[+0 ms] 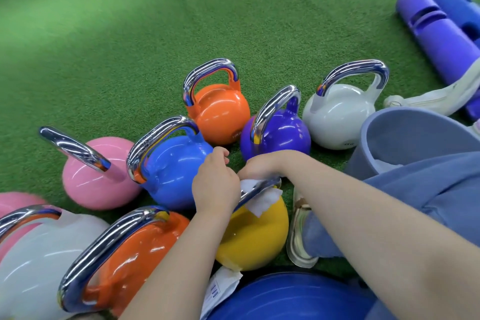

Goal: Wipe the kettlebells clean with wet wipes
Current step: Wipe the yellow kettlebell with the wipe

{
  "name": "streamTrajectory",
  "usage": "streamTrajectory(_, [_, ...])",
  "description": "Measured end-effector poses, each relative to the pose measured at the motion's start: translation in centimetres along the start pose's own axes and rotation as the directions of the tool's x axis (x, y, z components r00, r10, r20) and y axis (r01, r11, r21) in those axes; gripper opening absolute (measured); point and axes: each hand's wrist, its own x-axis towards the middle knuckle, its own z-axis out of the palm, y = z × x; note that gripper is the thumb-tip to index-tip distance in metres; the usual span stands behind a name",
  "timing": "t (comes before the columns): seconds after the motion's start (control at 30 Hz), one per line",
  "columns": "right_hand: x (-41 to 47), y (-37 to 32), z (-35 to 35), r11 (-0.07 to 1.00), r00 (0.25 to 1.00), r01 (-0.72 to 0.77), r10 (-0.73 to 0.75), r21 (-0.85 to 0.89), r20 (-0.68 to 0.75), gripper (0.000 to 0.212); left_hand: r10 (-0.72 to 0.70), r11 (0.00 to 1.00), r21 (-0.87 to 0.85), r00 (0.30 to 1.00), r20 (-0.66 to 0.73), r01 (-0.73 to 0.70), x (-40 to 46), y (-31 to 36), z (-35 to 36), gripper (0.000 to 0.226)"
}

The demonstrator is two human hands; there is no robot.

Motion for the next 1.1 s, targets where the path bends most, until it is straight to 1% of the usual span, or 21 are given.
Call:
streamTrajectory(0.03, [0.3, 0.5, -0.3, 1.0, 1.0, 0.006, -0.006, -0.023, 0.022, 0.024, 0.003, 1.0, 0.0, 1.0, 0.004, -0.003, 0.0, 0.0, 0.0, 0.037])
streamTrajectory(0.07, [0.7, 1.2, -0.3, 0.999, 0.999, 0.029, -0.03, 0.027, 0.016, 0.02, 0.004, 1.0, 0.0, 1.0, 0.007, -0.004, 0.0, 0.0, 0.0, 0.037])
streamTrajectory(0.13, [0.9, 2.4, -0.3, 0.964, 1.0, 0.028, -0.027, 0.266, -0.008, 0.015, 0.0, 1.0, -0.003, 1.0, 0.013, 0.0, 0.1, -0.1, 0.0, 0.038])
streamTrajectory(0.17, [1.1, 3.1, -0.2, 0.929, 0.996, 0.061, -0.035, 0.364, -0.077, 0.016, 0.0, 1.0, -0.003, 1.0, 0.014, 0.0, 0.1, -0.1, 0.0, 0.038])
streamTrajectory(0.2, [1.2, 3.5, 0.0, 0.876, 0.993, 0.05, 0.006, 0.48, -0.115, 0.018, 0.001, 1.0, -0.003, 1.0, 0.013, -0.001, 0.1, -0.1, 0.0, 0.038])
streamTrajectory(0.23, [1.5, 4.0, 0.2, 0.849, 0.99, 0.041, 0.036, 0.526, -0.135, 0.021, 0.004, 1.0, -0.004, 1.0, 0.011, -0.004, 0.1, -0.1, 0.0, 0.038])
streamTrajectory(0.3, [1.6, 4.5, 0.8, 0.824, 0.981, 0.038, 0.078, 0.565, -0.18, 0.026, 0.004, 1.0, -0.007, 1.0, 0.01, -0.004, 0.1, -0.1, 0.0, 0.037])
streamTrajectory(0.37, [1.6, 4.5, 1.2, 0.871, 0.974, 0.051, 0.065, 0.489, -0.217, 0.032, 0.004, 1.0, -0.008, 1.0, 0.01, -0.004, 0.1, -0.1, 0.0, 0.037])
streamTrajectory(0.4, [1.8, 4.8, 1.6, 0.861, 0.968, 0.039, 0.093, 0.506, -0.234, 0.037, 0.006, 1.0, -0.008, 1.0, 0.009, -0.006, 0.1, -0.1, 0.0, 0.037])
streamTrajectory(0.43, [2.2, 5.1, 2.1, 0.817, 0.961, 0.03, 0.135, 0.576, -0.241, 0.042, 0.009, 1.0, -0.009, 1.0, 0.008, -0.009, 0.1, -0.1, 0.0, 0.037])
streamTrajectory(0.5, [2.6, 5.9, 3.4, 0.667, 0.925, 0.029, 0.265, 0.745, -0.273, 0.05, 0.014, 1.0, -0.008, 1.0, 0.006, -0.014, 0.1, -0.1, 0.0, 0.038])
streamTrajectory(0.57, [2.1, 6.1, 4.8, 0.363, 0.892, 0.103, 0.379, 0.926, -0.248, 0.035, 0.011, 1.0, -0.009, 1.0, 0.005, -0.011, 0.1, -0.1, 0.0, 0.038])
streamTrajectory(0.6, [1.9, 6.0, 5.4, 0.229, 0.879, 0.131, 0.422, 0.965, -0.219, 0.029, 0.012, 1.0, -0.01, 1.0, 0.005, -0.012, 0.1, -0.1, 0.0, 0.039])
streamTrajectory(0.63, [1.8, 5.9, 6.0, 0.149, 0.862, 0.172, 0.455, 0.974, -0.222, 0.027, 0.015, 1.0, -0.01, 1.0, 0.004, -0.015, 0.1, -0.2, 0.0, 0.039])
streamTrajectory(0.67, [1.9, 6.0, 6.8, 0.149, 0.833, 0.22, 0.486, 0.964, -0.265, 0.03, 0.019, 1.0, -0.009, 1.0, 0.003, -0.019, 0.0, -0.2, 0.0, 0.038])
streamTrajectory(0.7, [2.1, 5.8, 7.4, 0.246, 0.784, 0.242, 0.52, 0.939, -0.338, 0.036, 0.024, 1.0, -0.007, 1.0, 0.002, -0.024, 0.0, -0.2, 0.0, 0.038])
streamTrajectory(0.77, [1.9, 5.6, 8.9, 0.533, 0.683, 0.221, 0.513, 0.817, -0.52, 0.039, 0.039, 0.999, 0.004, 0.999, -0.004, -0.039, 0.0, -0.2, 0.1, 0.037])
streamTrajectory(0.8, [2.0, 5.5, 9.7, 0.603, 0.657, 0.208, 0.497, 0.77, -0.567, 0.04, 0.047, 0.999, 0.014, 0.999, -0.007, -0.046, -0.1, -0.2, 0.1, 0.037])
streamTrajectory(0.87, [1.9, 5.4, 11.1, 0.649, 0.64, 0.193, 0.485, 0.736, -0.596, 0.042, 0.057, 0.998, 0.029, 0.998, -0.01, -0.057, 0.0, -0.2, 0.2, 0.037])
streamTrajectory(0.97, [2.1, 5.1, 12.6, 0.754, 0.649, 0.075, 0.46, 0.652, -0.606, 0.045, 0.056, 0.998, 0.034, 0.998, -0.013, -0.056, 0.0, -0.3, 0.3, 0.038])
streamTrajectory(1.1, [3.6, 5.3, 11.5, 0.706, 0.618, -0.015, 0.563, 0.708, -0.548, 0.036, 0.067, 0.997, 0.04, 0.998, -0.017, -0.067, 0.0, -0.4, 0.3, 0.039])
